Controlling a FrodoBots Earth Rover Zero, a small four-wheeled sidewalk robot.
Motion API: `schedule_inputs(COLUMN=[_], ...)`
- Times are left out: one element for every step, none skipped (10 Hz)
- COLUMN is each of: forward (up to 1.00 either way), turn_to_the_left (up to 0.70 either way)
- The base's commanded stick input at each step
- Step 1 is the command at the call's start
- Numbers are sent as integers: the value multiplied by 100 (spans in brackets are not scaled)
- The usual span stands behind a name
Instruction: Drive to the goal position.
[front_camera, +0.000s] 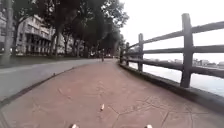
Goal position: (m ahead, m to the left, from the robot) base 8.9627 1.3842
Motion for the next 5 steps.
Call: schedule_inputs(forward=[0, 0, 0, 0, 41], turn_to_the_left=[0, 0, 0, 0, 0])
